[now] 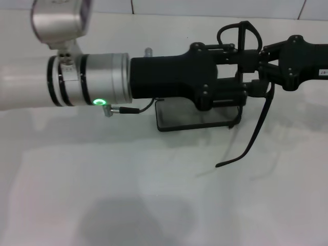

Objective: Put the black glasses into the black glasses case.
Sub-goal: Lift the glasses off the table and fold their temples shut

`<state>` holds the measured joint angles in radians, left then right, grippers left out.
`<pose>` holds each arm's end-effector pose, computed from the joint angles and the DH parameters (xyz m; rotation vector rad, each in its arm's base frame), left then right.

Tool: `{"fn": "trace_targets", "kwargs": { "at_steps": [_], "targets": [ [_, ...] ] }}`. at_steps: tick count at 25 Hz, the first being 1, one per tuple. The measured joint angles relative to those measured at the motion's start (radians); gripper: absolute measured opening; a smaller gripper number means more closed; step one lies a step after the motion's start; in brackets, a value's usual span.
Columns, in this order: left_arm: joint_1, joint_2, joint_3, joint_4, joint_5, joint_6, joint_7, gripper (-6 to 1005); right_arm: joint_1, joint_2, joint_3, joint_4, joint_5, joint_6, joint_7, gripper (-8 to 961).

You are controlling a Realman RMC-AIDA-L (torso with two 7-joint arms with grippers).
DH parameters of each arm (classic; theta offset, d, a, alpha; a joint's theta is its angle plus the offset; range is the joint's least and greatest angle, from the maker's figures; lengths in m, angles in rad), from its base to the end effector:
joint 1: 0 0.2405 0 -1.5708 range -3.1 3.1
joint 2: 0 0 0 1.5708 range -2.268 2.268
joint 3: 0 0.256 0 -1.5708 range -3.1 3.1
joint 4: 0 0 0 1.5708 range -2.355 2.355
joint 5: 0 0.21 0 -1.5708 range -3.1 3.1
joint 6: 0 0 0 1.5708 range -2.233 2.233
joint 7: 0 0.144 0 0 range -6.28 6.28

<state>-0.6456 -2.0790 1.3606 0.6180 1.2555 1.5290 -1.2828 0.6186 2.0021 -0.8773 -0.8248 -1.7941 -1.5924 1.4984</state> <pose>-0.1323 0.3332 -0.0446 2.8723 0.2050 1.2324 0.1922 0.3699 0.0426 -2.7934 0.3153 0.7598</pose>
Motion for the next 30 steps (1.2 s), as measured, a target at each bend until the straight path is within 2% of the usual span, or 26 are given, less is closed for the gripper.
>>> {"fn": "trace_targets", "kwargs": {
  "at_steps": [6,15,18,19,22,24,28,30],
  "targets": [
    [-0.017,-0.006,0.0,-0.014,0.022,-0.053,-0.026,607,0.004,0.0,-0.002,0.001,-0.004,-0.019,0.0,105],
    [-0.008,-0.003,-0.002,-0.01,0.017,-0.045,-0.021,607,-0.002,-0.005,0.004,0.009,-0.011,-0.019,-0.001,106],
    [0.0,0.007,-0.004,-0.006,0.017,-0.016,-0.02,607,-0.019,-0.008,0.05,0.001,0.007,-0.017,-0.003,106],
    [0.005,0.01,-0.008,-0.006,0.017,-0.01,-0.02,607,-0.027,-0.012,0.089,-0.003,0.022,-0.043,-0.009,106],
    [0.014,0.014,-0.037,-0.011,0.029,-0.017,-0.02,607,-0.03,-0.019,0.123,-0.003,0.039,-0.085,-0.012,106],
    [0.025,0.015,-0.129,-0.052,0.105,-0.052,-0.018,607,-0.03,-0.026,0.152,-0.003,0.066,-0.128,-0.015,106],
    [0.013,0.012,-0.153,-0.1,0.186,-0.077,-0.016,607,-0.031,-0.026,0.185,-0.004,0.155,-0.152,-0.027,107],
    [-0.006,-0.001,-0.148,-0.103,0.253,-0.079,-0.012,607,-0.031,-0.023,0.183,-0.004,0.194,-0.153,-0.031,107]
  ]
}}
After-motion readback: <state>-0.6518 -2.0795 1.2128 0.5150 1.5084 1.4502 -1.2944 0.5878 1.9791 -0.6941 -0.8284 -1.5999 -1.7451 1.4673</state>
